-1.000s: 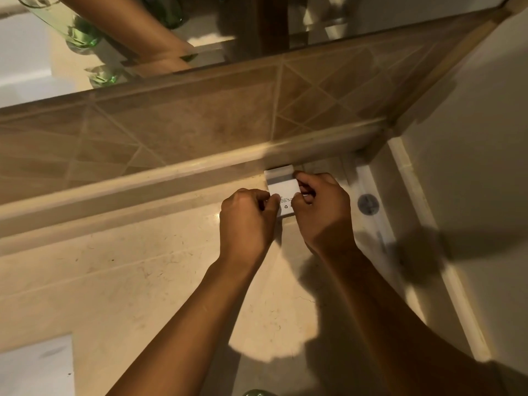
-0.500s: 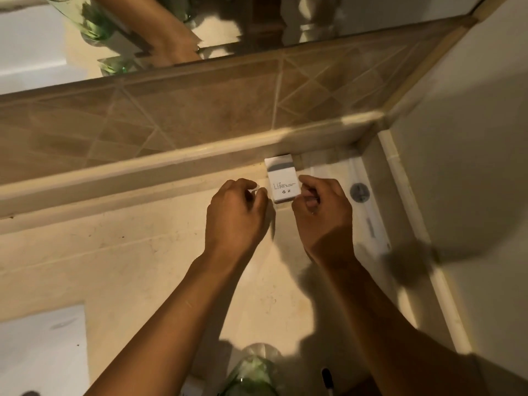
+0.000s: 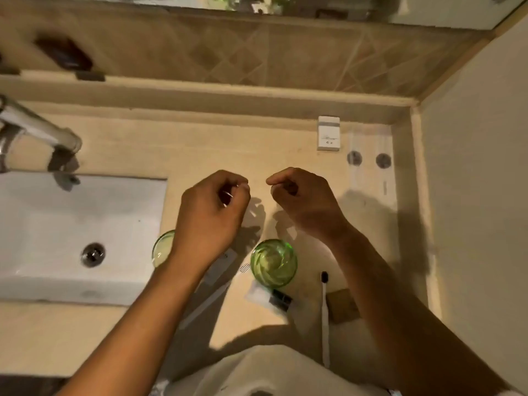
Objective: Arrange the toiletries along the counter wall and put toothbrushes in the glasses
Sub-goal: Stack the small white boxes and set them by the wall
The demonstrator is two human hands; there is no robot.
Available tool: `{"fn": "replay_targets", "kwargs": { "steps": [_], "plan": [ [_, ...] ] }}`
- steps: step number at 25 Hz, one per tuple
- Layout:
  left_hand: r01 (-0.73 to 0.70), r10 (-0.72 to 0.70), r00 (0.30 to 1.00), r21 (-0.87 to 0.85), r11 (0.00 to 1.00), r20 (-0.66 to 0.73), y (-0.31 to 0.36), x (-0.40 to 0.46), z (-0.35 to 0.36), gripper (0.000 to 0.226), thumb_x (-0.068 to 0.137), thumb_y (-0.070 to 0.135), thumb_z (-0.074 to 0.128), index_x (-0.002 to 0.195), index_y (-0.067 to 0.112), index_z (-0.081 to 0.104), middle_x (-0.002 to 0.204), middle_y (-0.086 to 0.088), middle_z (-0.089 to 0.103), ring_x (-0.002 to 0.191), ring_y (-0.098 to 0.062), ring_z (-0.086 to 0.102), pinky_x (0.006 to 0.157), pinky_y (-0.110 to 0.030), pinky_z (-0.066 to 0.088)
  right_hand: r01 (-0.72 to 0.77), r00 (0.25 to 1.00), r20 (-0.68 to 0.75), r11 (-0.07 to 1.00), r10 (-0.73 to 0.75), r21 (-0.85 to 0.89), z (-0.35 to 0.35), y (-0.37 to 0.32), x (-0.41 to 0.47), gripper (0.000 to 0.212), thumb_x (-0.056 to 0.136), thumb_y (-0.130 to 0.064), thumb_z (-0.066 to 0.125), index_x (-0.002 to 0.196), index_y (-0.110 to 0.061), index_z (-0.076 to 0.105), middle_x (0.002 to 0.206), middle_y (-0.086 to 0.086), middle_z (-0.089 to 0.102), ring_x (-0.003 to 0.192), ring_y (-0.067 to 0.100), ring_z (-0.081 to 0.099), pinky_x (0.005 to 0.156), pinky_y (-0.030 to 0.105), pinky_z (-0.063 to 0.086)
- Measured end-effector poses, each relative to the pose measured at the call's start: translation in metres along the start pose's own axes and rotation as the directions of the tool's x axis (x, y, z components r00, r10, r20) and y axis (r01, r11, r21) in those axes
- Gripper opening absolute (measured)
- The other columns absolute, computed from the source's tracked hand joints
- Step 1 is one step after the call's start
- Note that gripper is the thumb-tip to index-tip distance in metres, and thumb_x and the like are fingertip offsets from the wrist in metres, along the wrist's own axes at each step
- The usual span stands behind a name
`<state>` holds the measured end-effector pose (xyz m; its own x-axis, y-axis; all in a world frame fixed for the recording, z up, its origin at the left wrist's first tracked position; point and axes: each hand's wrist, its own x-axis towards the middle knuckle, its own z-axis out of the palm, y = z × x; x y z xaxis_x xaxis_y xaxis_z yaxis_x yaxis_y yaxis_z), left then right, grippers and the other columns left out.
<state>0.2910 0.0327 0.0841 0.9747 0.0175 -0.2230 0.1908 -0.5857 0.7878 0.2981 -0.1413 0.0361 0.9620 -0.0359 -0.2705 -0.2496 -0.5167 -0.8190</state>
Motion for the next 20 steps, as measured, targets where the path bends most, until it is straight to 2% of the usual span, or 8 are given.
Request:
{"fn": "replay_targets", "kwargs": {
  "steps": [3, 7, 8, 10, 12, 15, 17, 20],
  "plan": [
    [0.107, -0.107, 0.994, -0.088, 0.99, -0.004, -0.032, -0.058, -0.012, 0.015, 0.094, 0.02, 0.06, 0.088, 0.028, 0.071, 0.077, 0.01, 0.071, 0.073, -0.011, 0.068, 0.068, -0.037, 0.058, 0.071, 0.978, 0.205, 0.991, -0.046, -0.115, 0.027, -0.022, -0.015, 0.024, 0.088, -0.015, 0.058, 0.104, -0.019, 0.076, 0.096, -0.012, 0.072, 0.09, 0.003, 0.065, 0.074, 0.003, 0.042],
    [0.216, -0.214, 0.976, -0.102, 0.971, 0.026, -0.08, -0.116, 0.0, 0.021, 0.096, 0.016, 0.059, 0.081, 0.029, 0.066, 0.078, 0.006, 0.07, 0.074, -0.015, 0.067, 0.07, -0.044, 0.058, 0.04, 0.908, 0.414, 0.972, 0.061, -0.231, 0.051, -0.031, -0.016, 0.028, 0.088, -0.018, 0.055, 0.11, -0.022, 0.072, 0.102, -0.005, 0.073, 0.09, 0.015, 0.071, 0.079, 0.03, 0.059],
    [0.258, -0.259, 0.966, -0.1, 0.961, 0.005, -0.09, -0.127, 0.005, 0.022, 0.096, 0.017, 0.06, 0.08, 0.032, 0.066, 0.079, 0.007, 0.07, 0.073, -0.011, 0.066, 0.069, -0.041, 0.058, 0.083, 0.894, 0.443, 0.949, 0.064, -0.305, 0.057, -0.032, -0.014, 0.029, 0.088, -0.018, 0.057, 0.113, -0.02, 0.071, 0.107, -0.001, 0.073, 0.092, 0.017, 0.071, 0.082, 0.034, 0.059],
    [0.362, -0.366, 0.929, -0.069, 0.93, -0.048, -0.106, -0.141, 0.014, 0.014, 0.096, 0.021, 0.061, 0.092, 0.032, 0.07, 0.088, 0.008, 0.073, 0.074, -0.001, 0.063, 0.066, -0.021, 0.052, 0.223, 0.865, 0.5, 0.862, 0.04, -0.455, 0.07, -0.033, -0.004, 0.032, 0.089, -0.022, 0.06, 0.119, -0.017, 0.069, 0.119, 0.003, 0.071, 0.102, 0.021, 0.067, 0.089, 0.033, 0.054],
    [0.444, -0.447, 0.891, -0.053, 0.895, -0.078, -0.12, -0.147, 0.022, 0.017, 0.097, 0.023, 0.06, 0.109, 0.023, 0.071, 0.104, 0.004, 0.074, 0.085, -0.005, 0.064, 0.074, -0.017, 0.049, 0.289, 0.83, 0.553, 0.795, 0.069, -0.533, 0.086, -0.035, 0.004, 0.035, 0.091, -0.027, 0.059, 0.124, -0.017, 0.066, 0.129, 0.004, 0.065, 0.113, 0.023, 0.061, 0.093, 0.031, 0.048],
    [0.495, -0.493, 0.861, -0.021, 0.869, -0.123, -0.135, -0.146, 0.028, 0.03, 0.093, 0.021, 0.063, 0.122, 0.016, 0.066, 0.118, -0.006, 0.07, 0.106, -0.023, 0.062, 0.093, -0.038, 0.053, 0.383, 0.74, 0.654, 0.702, 0.157, -0.601, 0.111, -0.034, 0.011, 0.042, 0.09, -0.028, 0.059, 0.131, -0.016, 0.062, 0.137, 0.006, 0.062, 0.12, 0.026, 0.059, 0.097, 0.032, 0.047],
    [0.505, -0.501, 0.852, -0.013, 0.863, -0.149, -0.14, -0.138, 0.03, 0.027, 0.091, 0.022, 0.064, 0.117, 0.015, 0.068, 0.115, -0.008, 0.071, 0.104, -0.029, 0.063, 0.093, -0.045, 0.053, 0.424, 0.691, 0.691, 0.657, 0.211, -0.624, 0.122, -0.031, 0.011, 0.049, 0.088, -0.028, 0.063, 0.135, -0.015, 0.058, 0.139, 0.007, 0.06, 0.122, 0.027, 0.058, 0.097, 0.032, 0.048],
    [0.509, -0.509, 0.853, -0.031, 0.86, -0.115, -0.142, -0.129, 0.029, 0.023, 0.091, 0.03, 0.057, 0.106, 0.017, 0.067, 0.111, -0.005, 0.074, 0.099, -0.027, 0.067, 0.09, -0.048, 0.056, 0.433, 0.668, 0.704, 0.642, 0.243, -0.633, 0.129, -0.026, 0.01, 0.053, 0.087, -0.03, 0.067, 0.137, -0.013, 0.057, 0.139, 0.008, 0.06, 0.121, 0.026, 0.058, 0.091, 0.029, 0.047]
  ]
}}
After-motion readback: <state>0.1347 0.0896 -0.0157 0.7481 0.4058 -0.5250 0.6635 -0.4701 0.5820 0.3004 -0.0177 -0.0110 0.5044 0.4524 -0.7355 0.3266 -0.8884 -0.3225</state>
